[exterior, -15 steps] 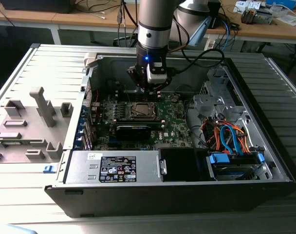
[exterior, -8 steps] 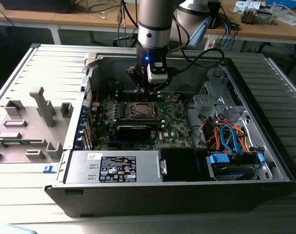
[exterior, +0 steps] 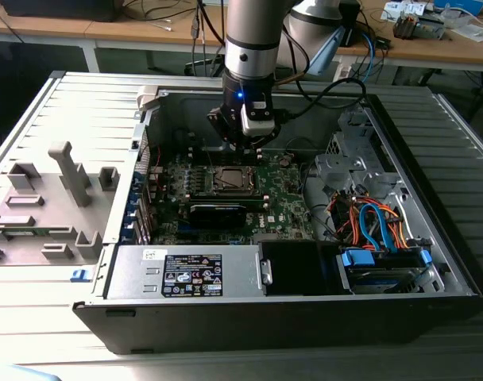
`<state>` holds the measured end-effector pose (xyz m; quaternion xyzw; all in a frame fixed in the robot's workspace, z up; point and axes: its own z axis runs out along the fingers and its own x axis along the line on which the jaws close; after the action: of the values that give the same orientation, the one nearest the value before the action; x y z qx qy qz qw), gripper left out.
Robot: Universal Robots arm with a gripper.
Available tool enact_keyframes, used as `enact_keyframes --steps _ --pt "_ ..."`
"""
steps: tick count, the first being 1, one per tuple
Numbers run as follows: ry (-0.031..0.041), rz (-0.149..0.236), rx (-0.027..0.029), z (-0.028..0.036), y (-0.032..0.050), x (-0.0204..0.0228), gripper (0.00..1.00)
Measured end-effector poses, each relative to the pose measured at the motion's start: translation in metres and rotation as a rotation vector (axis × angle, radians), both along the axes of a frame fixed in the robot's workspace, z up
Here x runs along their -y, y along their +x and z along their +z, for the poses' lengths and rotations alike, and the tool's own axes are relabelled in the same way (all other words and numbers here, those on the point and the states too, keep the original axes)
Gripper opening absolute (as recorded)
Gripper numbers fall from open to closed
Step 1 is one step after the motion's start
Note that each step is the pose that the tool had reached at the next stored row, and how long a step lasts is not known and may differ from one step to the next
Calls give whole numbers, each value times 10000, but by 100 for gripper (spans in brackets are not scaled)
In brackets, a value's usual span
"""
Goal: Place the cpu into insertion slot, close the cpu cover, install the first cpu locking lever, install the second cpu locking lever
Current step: 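Install the first cpu locking lever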
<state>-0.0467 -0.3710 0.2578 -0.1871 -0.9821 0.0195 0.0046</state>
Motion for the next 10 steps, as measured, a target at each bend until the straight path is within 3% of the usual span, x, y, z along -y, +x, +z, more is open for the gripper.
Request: enact_keyframes --steps 10 --pt "-1 226 0 0 0 0 11"
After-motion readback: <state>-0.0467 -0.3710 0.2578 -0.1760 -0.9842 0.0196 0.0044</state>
